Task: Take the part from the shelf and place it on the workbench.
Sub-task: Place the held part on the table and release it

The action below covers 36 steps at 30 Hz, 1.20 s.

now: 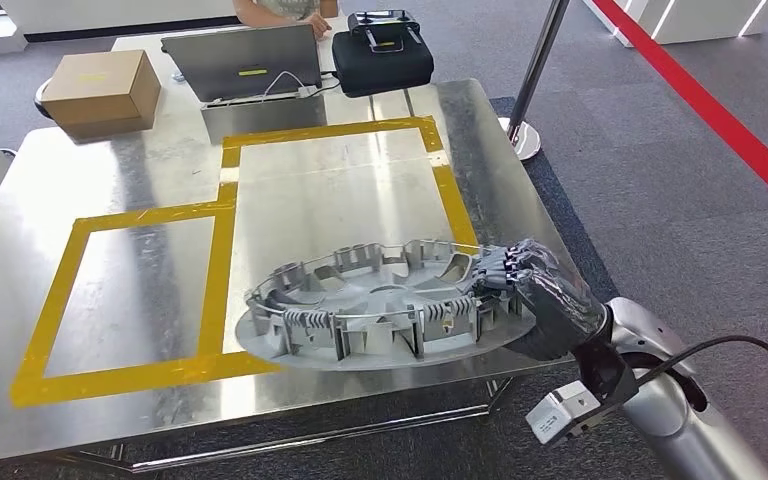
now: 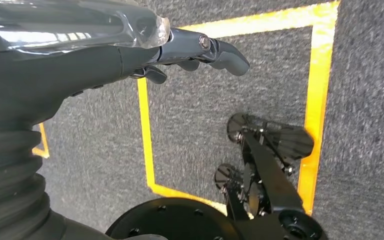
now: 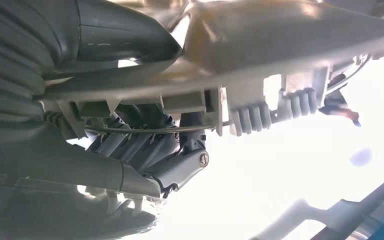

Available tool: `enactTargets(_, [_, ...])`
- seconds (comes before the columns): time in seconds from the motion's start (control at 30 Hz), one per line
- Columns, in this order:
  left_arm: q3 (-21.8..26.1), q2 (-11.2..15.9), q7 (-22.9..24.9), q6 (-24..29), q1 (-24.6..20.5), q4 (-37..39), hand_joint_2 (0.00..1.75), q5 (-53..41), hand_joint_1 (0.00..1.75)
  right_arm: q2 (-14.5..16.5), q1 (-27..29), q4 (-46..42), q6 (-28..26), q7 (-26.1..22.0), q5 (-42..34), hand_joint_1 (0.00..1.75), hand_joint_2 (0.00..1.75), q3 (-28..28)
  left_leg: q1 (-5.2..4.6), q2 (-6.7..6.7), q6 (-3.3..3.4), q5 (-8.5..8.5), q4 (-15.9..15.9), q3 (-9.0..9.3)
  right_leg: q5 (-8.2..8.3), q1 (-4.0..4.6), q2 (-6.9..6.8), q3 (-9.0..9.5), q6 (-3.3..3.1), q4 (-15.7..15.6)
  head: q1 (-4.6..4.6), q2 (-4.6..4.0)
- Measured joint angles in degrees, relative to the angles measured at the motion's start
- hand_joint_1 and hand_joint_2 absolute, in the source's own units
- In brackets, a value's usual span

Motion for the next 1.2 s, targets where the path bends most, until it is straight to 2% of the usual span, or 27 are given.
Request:
enactTargets(0.13, [0.58, -0.02, 0.7, -0.3, 0.03, 0.01, 1.75, 0.05, 0.0, -4.03, 4.22, 7.09, -1.61, -5.02, 6.09, 1.75, 1.75, -6.13, -0.11, -0.05, -0.17, -0.1, 0.01, -0.05, -0.03, -0.14, -0.03, 0.09, -0.01, -0.08, 0.01, 0.0])
enactTargets(0.27, [0.98, 0.14, 0.8, -0.45, -0.01, 0.0, 1.75, 0.01, 0.0, -5.4, 4.44, 14.12, -0.71, -6.88, 10.73, 1.75, 1.75, -11.02, -0.29, 0.02, -0.11, -0.16, 0.04, -0.03, -0.02, -0.35, 0.01, 0.16, 0.03, -0.18, 0.02, 0.0])
enactTargets(0.33, [1.07, 0.21, 0.81, -0.58, -0.01, 0.0, 1.75, -0.39, 0.0, -5.4, 2.95, 17.96, -1.31, -5.31, 16.81, 1.75, 1.75, -11.4, -0.33, 0.02, -0.08, -0.18, 0.04, -0.07, 0.0, -0.36, 0.01, 0.22, 0.05, -0.19, 0.01, 0.0])
enactTargets(0.4, [1.07, 0.25, 0.81, -0.84, -0.04, 0.01, 1.75, -1.09, 0.0, -4.01, -2.08, 26.69, -3.96, -4.33, 25.25, 1.75, 1.75, -9.89, -0.35, 0.16, -0.07, -0.18, 0.03, -0.04, 0.06, -0.36, 0.16, 0.24, 0.07, -0.19, 0.02, 0.0])
enactTargets(0.53, [1.06, 0.25, 0.73, -1.25, -0.61, 0.02, 1.75, -2.2, 0.0, 3.19, -17.19, 51.19, -11.53, -2.19, 40.27, 1.75, 1.75, -2.68, -0.31, 0.62, 0.06, -0.04, 0.03, 0.26, 0.28, -0.32, 0.56, 0.35, 0.16, -0.19, 0.02, 0.0])
enactTargets(0.63, [1.04, 0.24, 0.9, -1.26, -0.75, 0.03, 1.75, -2.9, 0.0, 10.53, -25.76, 63.45, -10.59, 2.9, 47.31, 1.75, 1.75, 4.0, -0.25, 0.75, 0.04, 0.05, 0.02, 0.43, 0.38, -0.24, 0.74, 0.39, 0.04, -0.17, 0.0, 0.0])
enactTargets(0.73, [1.03, 0.31, 1.22, -1.23, -1.2, 0.03, 1.75, -3.25, 0.0, 18.22, -32.06, 72.1, -9.65, 6.45, 50.57, 1.75, 1.75, 9.83, -0.15, 0.9, 0.0, 0.08, -0.01, 0.59, 0.39, -0.14, 0.92, 0.4, -0.02, -0.17, -0.01, 0.0])
enactTargets(0.9, [1.04, 0.46, 1.38, -0.32, -1.28, 0.04, 1.75, -3.47, 0.0, 26.88, -36.75, 80.18, -11.27, 7.45, 52.06, 1.75, 1.75, 15.54, -0.09, 0.81, -0.08, 0.04, -0.04, 0.56, 0.32, -0.06, 0.84, 0.42, -0.05, -0.16, 0.01, 0.0])
enactTargets(1.2, [1.07, 0.54, 1.34, 0.9, -1.14, 0.04, 1.75, -2.6, 0.0, 36.59, -38.13, 85.79, -11.99, 6.78, 51.39, 1.75, 1.75, 19.6, -0.13, 0.79, -0.23, -0.06, -0.04, 0.55, 0.29, -0.13, 0.85, 0.42, -0.06, -0.19, 0.01, 0.0])
